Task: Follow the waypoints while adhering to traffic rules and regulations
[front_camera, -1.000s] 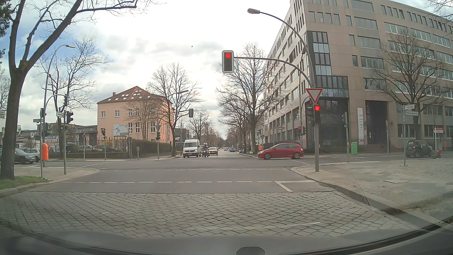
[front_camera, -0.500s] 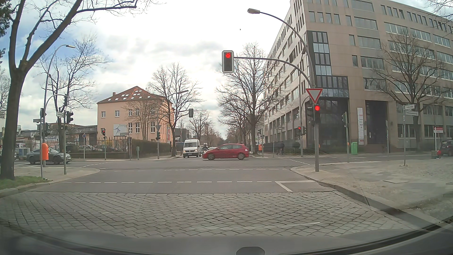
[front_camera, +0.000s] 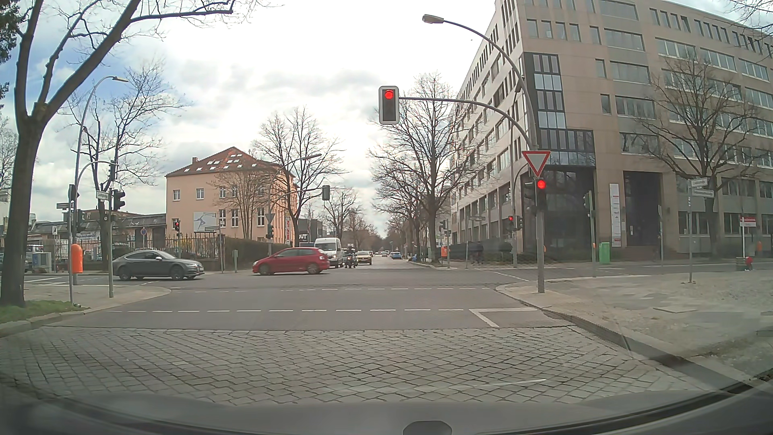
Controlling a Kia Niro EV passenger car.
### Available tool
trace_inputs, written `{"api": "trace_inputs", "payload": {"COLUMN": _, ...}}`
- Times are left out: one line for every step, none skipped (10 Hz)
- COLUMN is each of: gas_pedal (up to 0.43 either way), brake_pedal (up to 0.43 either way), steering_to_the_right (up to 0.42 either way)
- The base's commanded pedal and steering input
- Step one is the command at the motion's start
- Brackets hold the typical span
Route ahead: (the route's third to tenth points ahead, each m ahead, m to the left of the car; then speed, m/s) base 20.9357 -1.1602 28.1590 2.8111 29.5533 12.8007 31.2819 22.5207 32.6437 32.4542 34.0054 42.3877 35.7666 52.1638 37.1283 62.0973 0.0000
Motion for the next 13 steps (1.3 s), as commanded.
{"api": "trace_inputs", "payload": {"gas_pedal": 0.0, "brake_pedal": 0.36, "steering_to_the_right": -0.027}}
{"api": "trace_inputs", "payload": {"gas_pedal": 0.0, "brake_pedal": 0.36, "steering_to_the_right": -0.027}}
{"api": "trace_inputs", "payload": {"gas_pedal": 0.0, "brake_pedal": 0.36, "steering_to_the_right": -0.027}}
{"api": "trace_inputs", "payload": {"gas_pedal": 0.0, "brake_pedal": 0.36, "steering_to_the_right": -0.027}}
{"api": "trace_inputs", "payload": {"gas_pedal": 0.0, "brake_pedal": 0.36, "steering_to_the_right": -0.027}}
{"api": "trace_inputs", "payload": {"gas_pedal": 0.0, "brake_pedal": 0.36, "steering_to_the_right": -0.027}}
{"api": "trace_inputs", "payload": {"gas_pedal": 0.0, "brake_pedal": 0.36, "steering_to_the_right": -0.027}}
{"api": "trace_inputs", "payload": {"gas_pedal": 0.0, "brake_pedal": 0.36, "steering_to_the_right": -0.027}}
{"api": "trace_inputs", "payload": {"gas_pedal": 0.0, "brake_pedal": 0.36, "steering_to_the_right": -0.027}}
{"api": "trace_inputs", "payload": {"gas_pedal": 0.0, "brake_pedal": 0.36, "steering_to_the_right": -0.027}}
{"api": "trace_inputs", "payload": {"gas_pedal": 0.0, "brake_pedal": 0.36, "steering_to_the_right": -0.027}}
{"api": "trace_inputs", "payload": {"gas_pedal": 0.0, "brake_pedal": 0.36, "steering_to_the_right": -0.027}}
{"api": "trace_inputs", "payload": {"gas_pedal": 0.0, "brake_pedal": 0.36, "steering_to_the_right": -0.027}}
